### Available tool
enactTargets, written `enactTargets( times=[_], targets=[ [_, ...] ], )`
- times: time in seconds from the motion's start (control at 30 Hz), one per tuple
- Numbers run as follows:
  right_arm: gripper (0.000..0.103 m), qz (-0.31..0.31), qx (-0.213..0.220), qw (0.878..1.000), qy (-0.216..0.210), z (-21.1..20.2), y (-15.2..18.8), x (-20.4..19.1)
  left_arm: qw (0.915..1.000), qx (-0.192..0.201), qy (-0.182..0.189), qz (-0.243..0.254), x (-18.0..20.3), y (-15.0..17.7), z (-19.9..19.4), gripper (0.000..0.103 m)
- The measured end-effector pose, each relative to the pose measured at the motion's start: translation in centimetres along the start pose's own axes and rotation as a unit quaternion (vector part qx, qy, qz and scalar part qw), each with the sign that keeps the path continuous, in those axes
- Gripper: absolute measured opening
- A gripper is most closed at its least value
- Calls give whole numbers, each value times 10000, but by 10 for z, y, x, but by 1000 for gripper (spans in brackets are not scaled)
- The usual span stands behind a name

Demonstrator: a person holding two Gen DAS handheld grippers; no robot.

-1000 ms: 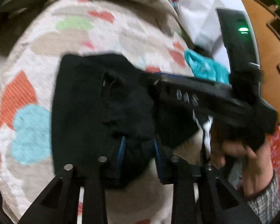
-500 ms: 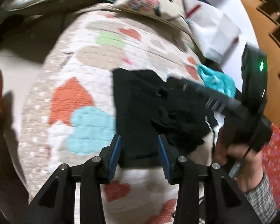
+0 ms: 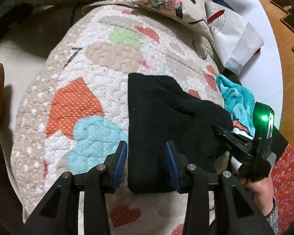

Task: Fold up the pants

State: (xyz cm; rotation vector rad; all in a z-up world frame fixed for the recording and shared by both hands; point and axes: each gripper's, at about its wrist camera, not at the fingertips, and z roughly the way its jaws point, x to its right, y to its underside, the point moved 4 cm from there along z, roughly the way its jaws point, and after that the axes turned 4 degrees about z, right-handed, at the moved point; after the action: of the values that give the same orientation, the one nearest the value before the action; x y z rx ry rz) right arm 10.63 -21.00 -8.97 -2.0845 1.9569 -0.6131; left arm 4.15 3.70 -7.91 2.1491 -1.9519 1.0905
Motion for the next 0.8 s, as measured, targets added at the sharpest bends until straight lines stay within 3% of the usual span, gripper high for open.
enactTargets(
  times=[0.07,0.13,0.2,0.27,0.3,0.33,0.37,0.43,0.5,0.53,0.57,0.63,0.67,0.7,0.73,0.8],
  targets=[
    [10,295,-51,9990,318,3,1,23,9999,-87,56,-19,1,3,9,39],
    [11,680,75,9976,71,-5,-3,34,9999,-140,86,5,3,8,15,39],
    [12,831,375,9937,-657,-22,-13,27,9998,-180,106,30,5,12,23,46],
    [26,633,596,9863,-1402,-40,-26,6,9997,-203,122,-5,6,15,30,51],
    [45,382,599,9811,-1799,-48,-32,-11,9997,-210,121,-10,6,17,34,51],
    [55,122,594,9750,-2136,-54,-38,-29,9997,-204,122,-7,7,18,36,53],
    [56,-119,561,9690,-2405,-57,-43,-47,9998,-172,119,-11,8,20,37,56],
    [56,-602,409,9594,-2723,-59,-50,-85,9999,-99,133,-7,10,21,38,57],
    [55,-921,215,9577,-2718,-47,-57,-114,9999,-67,78,100,14,24,39,57],
    [55,-1028,128,9582,-2668,-40,-59,-125,9999,-66,31,145,15,25,39,45],
    [55,-1148,-24,9584,-2612,-30,-62,-137,9997,-94,-75,196,15,26,40,26],
    [54,-1285,-315,9595,-2488,-13,-63,-155,9993,-105,-216,275,13,28,41,17],
    [49,-1384,-467,9598,-2398,-3,-62,-163,9993,-99,-212,300,13,29,41,14],
    [29,-1498,-623,9592,-2317,4,-59,-169,9992,-95,-229,327,12,29,41,13],
    [16,-1573,-753,9592,-2224,9,-55,-173,9991,-98,-224,336,11,29,40,12],
    [12,-1569,-745,9585,-2259,8,-54,-177,9993,-100,-189,320,9,29,37,10]
  ],
)
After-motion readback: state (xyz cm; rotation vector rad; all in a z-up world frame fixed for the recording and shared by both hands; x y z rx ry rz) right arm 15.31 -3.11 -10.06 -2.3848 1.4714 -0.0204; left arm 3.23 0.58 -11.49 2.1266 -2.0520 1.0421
